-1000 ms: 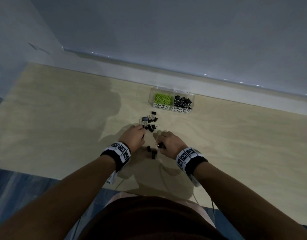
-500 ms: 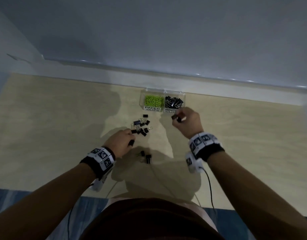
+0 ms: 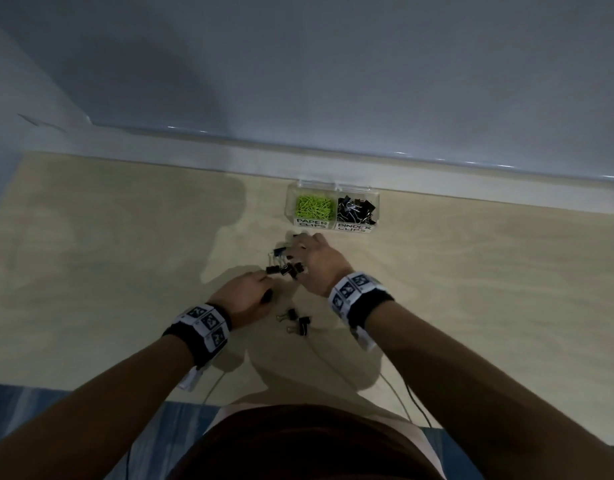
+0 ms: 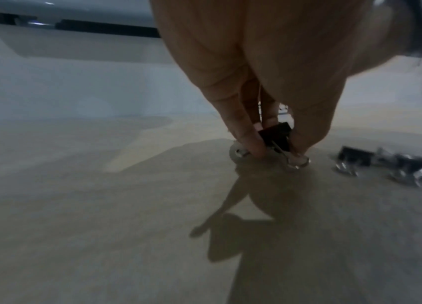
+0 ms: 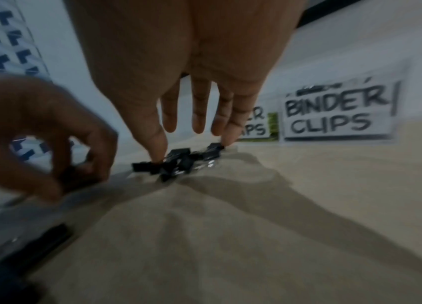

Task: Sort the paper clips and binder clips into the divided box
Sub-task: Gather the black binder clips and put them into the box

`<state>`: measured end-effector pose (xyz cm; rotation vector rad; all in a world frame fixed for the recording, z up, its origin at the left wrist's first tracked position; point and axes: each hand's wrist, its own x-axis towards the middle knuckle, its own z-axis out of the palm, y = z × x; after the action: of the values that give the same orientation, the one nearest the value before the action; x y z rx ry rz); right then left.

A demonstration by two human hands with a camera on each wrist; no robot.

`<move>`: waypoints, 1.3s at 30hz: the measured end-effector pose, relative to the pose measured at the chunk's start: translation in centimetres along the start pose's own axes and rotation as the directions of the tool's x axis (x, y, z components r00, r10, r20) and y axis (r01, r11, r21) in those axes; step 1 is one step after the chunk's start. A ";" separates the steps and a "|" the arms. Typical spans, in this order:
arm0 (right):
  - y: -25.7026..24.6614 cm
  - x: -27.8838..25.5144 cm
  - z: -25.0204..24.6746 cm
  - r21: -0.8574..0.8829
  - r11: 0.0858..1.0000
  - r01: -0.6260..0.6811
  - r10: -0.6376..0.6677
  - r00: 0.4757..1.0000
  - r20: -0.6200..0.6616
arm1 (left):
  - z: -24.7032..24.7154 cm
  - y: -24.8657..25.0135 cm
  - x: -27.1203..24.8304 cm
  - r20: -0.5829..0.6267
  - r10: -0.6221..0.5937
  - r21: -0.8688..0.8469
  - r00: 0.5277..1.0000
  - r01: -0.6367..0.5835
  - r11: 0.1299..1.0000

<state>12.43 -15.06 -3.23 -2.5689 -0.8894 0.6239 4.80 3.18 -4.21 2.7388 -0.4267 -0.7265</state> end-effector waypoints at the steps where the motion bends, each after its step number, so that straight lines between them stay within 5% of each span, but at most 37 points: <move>1: -0.3 0.4 0.7 -0.042 0.999 0.029 -0.028 0.999 0.025 | -0.5 -0.4 0.1 -0.021 -0.005 -0.033 1.000 0.005 0.999; 6: 0.2 1.7 2.2 -0.195 0.981 -0.004 0.039 0.984 0.174 | -5.4 -1.1 0.8 -0.229 -0.050 -0.270 0.972 -0.015 0.963; 9: 0.8 1.2 2.9 -0.202 0.978 0.052 -0.011 0.980 0.199 | -8.5 -0.1 2.6 -0.307 -0.051 -0.255 0.950 -0.031 0.966; 15: 3.2 -4.5 4.4 -0.126 0.982 0.143 -0.149 0.988 -0.039 | -11.0 5.0 10.1 -0.310 0.104 -0.160 0.945 -0.160 0.974; 22: 5.5 -7.8 5.7 -0.110 0.989 0.096 -0.114 0.979 -0.170 | -10.8 9.5 15.8 -0.202 0.152 -0.032 0.968 -0.162 0.986; 28: 4.9 -8.7 4.4 0.025 0.997 0.070 -0.061 0.961 -0.270 | -9.1 6.4 11.2 -0.342 0.195 -0.064 0.919 -0.230 0.971; 34: 5.1 -9.4 3.0 0.148 0.989 0.019 0.040 0.922 -0.386 | -3.9 0.1 5.8 -0.054 0.115 0.003 0.992 -0.115 0.993; 39: 5.6 -7.8 1.2 0.110 0.986 -0.123 0.149 0.948 -0.280 | -2.0 0.2 4.9 -0.088 0.081 -0.017 0.993 -0.083 0.996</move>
<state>9.05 -24.08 -4.50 -2.5656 -0.5774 0.3060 9.88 1.64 -4.56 2.7037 -0.5066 -0.5853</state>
